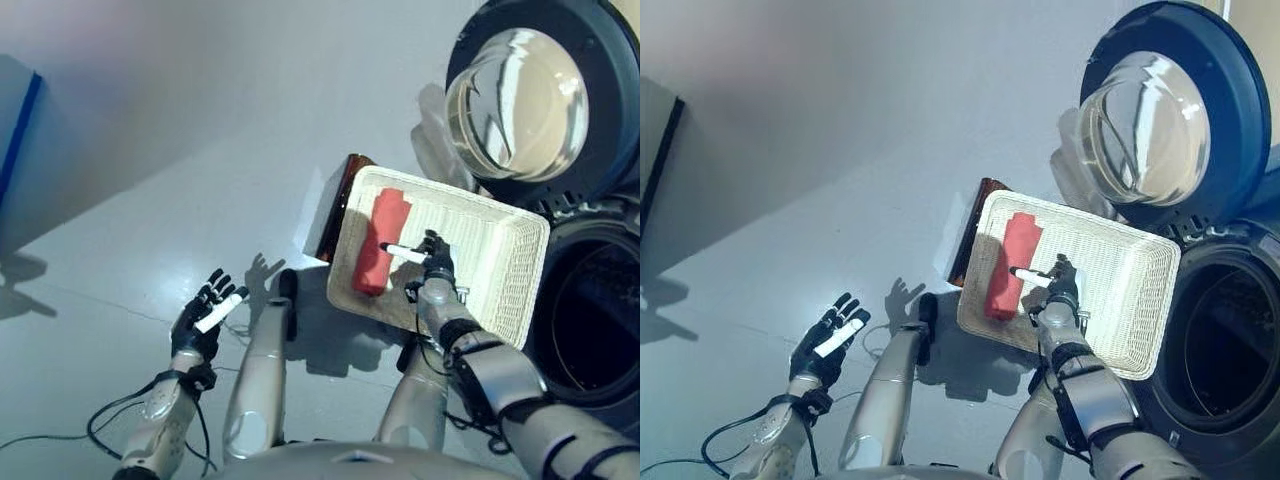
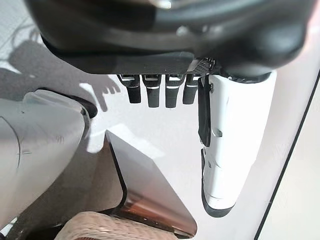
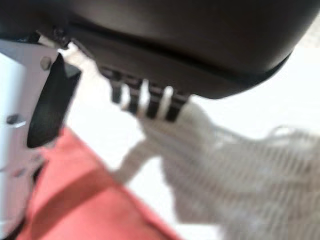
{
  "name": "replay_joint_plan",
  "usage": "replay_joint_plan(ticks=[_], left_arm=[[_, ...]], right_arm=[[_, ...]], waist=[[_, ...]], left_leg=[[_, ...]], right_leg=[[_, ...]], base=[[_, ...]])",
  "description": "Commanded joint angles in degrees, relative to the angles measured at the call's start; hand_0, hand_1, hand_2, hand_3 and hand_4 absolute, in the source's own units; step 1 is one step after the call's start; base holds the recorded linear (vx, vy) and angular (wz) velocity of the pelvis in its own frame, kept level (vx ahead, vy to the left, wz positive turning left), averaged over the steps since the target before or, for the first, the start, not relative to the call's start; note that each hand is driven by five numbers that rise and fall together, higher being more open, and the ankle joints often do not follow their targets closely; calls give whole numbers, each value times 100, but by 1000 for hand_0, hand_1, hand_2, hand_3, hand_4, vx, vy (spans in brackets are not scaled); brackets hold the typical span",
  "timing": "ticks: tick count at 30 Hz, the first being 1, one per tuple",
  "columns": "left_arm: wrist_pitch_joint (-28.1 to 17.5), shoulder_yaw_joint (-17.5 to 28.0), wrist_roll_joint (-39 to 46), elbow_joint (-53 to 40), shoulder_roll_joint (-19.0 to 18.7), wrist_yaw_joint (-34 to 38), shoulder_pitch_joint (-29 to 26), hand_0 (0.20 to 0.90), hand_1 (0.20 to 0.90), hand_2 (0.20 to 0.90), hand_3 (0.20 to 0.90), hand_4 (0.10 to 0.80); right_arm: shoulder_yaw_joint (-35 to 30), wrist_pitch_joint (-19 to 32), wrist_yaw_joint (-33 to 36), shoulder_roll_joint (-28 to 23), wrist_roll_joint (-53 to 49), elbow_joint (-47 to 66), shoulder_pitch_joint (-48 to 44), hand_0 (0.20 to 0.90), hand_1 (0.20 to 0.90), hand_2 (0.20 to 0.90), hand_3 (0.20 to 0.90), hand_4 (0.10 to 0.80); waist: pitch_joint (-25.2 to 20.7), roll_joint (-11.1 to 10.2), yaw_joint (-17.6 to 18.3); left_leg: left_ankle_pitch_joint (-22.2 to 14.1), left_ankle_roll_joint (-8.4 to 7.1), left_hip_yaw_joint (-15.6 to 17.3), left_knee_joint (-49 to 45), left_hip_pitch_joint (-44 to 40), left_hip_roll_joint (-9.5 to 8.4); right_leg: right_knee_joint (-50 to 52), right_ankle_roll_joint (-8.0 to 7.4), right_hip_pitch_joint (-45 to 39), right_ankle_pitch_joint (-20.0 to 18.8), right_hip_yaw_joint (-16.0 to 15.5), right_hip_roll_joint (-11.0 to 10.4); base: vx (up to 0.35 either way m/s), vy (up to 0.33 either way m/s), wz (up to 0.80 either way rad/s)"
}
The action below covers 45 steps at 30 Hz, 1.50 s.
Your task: Pick up the clothes and place them into the washing machine
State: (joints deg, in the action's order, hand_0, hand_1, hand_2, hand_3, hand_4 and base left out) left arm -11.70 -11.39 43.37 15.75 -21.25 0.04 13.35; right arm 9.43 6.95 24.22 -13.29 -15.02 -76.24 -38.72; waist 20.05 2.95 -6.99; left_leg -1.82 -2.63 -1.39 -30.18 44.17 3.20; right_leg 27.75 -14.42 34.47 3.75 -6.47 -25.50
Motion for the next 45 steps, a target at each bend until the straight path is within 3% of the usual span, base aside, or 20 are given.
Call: replay_joint_plan(ticks=[1, 11, 12, 13, 15, 19, 20, 25, 36, 37, 38, 39, 45], left_arm=[[-350, 140, -212, -513, -445, -30, 138, 900, 900, 900, 900, 800], [-312, 89, -343, -607, -558, 41, -8, 900, 900, 900, 900, 800], [-311, 114, -344, -611, -563, 55, -6, 900, 900, 900, 900, 800], [-312, 133, -355, -614, -573, 72, -23, 900, 900, 900, 900, 800], [-300, 153, -367, -594, -585, 91, -41, 900, 900, 900, 900, 800], [-218, 142, -463, -500, -640, 183, -150, 900, 900, 900, 900, 800], [-199, 141, -483, -486, -651, 203, -161, 900, 900, 900, 900, 800], [-132, 122, -537, -499, -708, 255, -232, 900, 900, 900, 900, 800], [-52, 55, -633, -601, -908, 224, -331, 900, 900, 900, 900, 800], [-46, 55, -643, -607, -923, 213, -336, 900, 900, 900, 900, 800], [-45, 54, -643, -608, -923, 214, -337, 900, 900, 900, 900, 800], [-48, 55, -643, -617, -932, 207, -345, 900, 900, 900, 900, 800], [-35, 81, -689, -588, -855, 220, -422, 900, 900, 900, 900, 800]], right_arm=[[-127, -226, 186, -52, 257, -127, -40, 900, 900, 900, 900, 800], [-241, -369, 266, 128, 237, -206, -122, 900, 900, 900, 900, 800], [-220, -364, 268, 186, 214, -184, -117, 900, 900, 900, 900, 800], [-206, -354, 268, 234, 202, -156, -124, 900, 900, 900, 900, 800], [-180, -356, 277, 293, 216, -142, -120, 900, 900, 900, 900, 800], [54, -427, 332, 783, 352, -149, -399, 900, 900, 900, 900, 800], [82, -458, 326, 851, 363, -175, -436, 900, 900, 900, 900, 800], [250, -717, 263, 1178, 631, -369, -611, 900, 900, 900, 900, 800], [257, -1020, 39, 1386, 764, -566, -670, 900, 900, 900, 900, 800], [261, -1018, 9, 1376, 787, -566, -685, 755, 755, 755, 755, 696], [259, -1018, 8, 1375, 787, -566, -686, 513, 513, 513, 513, 524], [251, -1026, -13, 1362, 789, -574, -691, 200, 200, 200, 200, 300], [42, -1038, -45, 1241, 644, -629, -531, 200, 200, 200, 200, 300]], waist=[[-195, 123, -262], [-183, 144, -511], [-218, 128, -546], [-192, 101, -561], [-227, 75, -593], [-195, -2, -711], [-216, -6, -750], [-176, 30, -910], [-133, 55, -1298], [-138, 68, -1331], [-140, 69, -1330], [-137, 76, -1356], [-114, 88, -1447]], left_leg=[[78, -684, -188, 115, 110, 328], [77, -668, -273, 85, 191, 218], [-131, -698, -278, 32, 140, 268], [63, -663, -284, 74, 205, 215], [-142, -692, -293, 21, 161, 259], [52, -654, -317, 49, 286, 186], [-152, -685, -322, -14, 246, 237], [-169, -688, -382, -65, 313, 238], [-143, -687, -526, -22, 412, 140], [-140, -683, -543, -14, 435, 115], [-140, -683, -546, -14, 437, 114], [-140, -679, -557, -15, 451, 94], [-159, -642, -565, 0, 464, 64]], right_leg=[[-797, 5, -133, -828, 124, -306], [-960, -45, -550, -830, -241, -416], [-925, -57, -634, -646, -272, -377], [-1006, -44, -611, -830, -296, -400], [-969, -58, -679, -655, -320, -369], [-1047, -51, -693, -839, -420, -417], [-984, -58, -756, -646, -434, -383], [-958, -58, -830, -590, -561, -387], [-1147, -58, -1209, -628, -956, -392], [-1167, -58, -1232, -636, -989, -400], [-1169, -58, -1234, -637, -993, -399], [-1183, -58, -1256, -638, -1016, -404], [-1271, -58, -1330, -655, -1131, -418]], base=[[-2, -24, 21], [29, -34, 24], [39, -13, 19], [130, -55, 13], [64, -33, 20], [-37, -8, 13], [95, -59, 2], [17, -34, 2], [20, -40, 11], [11, -24, 12], [9, -21, 16], [32, -23, 19], [20, -6, 8]])
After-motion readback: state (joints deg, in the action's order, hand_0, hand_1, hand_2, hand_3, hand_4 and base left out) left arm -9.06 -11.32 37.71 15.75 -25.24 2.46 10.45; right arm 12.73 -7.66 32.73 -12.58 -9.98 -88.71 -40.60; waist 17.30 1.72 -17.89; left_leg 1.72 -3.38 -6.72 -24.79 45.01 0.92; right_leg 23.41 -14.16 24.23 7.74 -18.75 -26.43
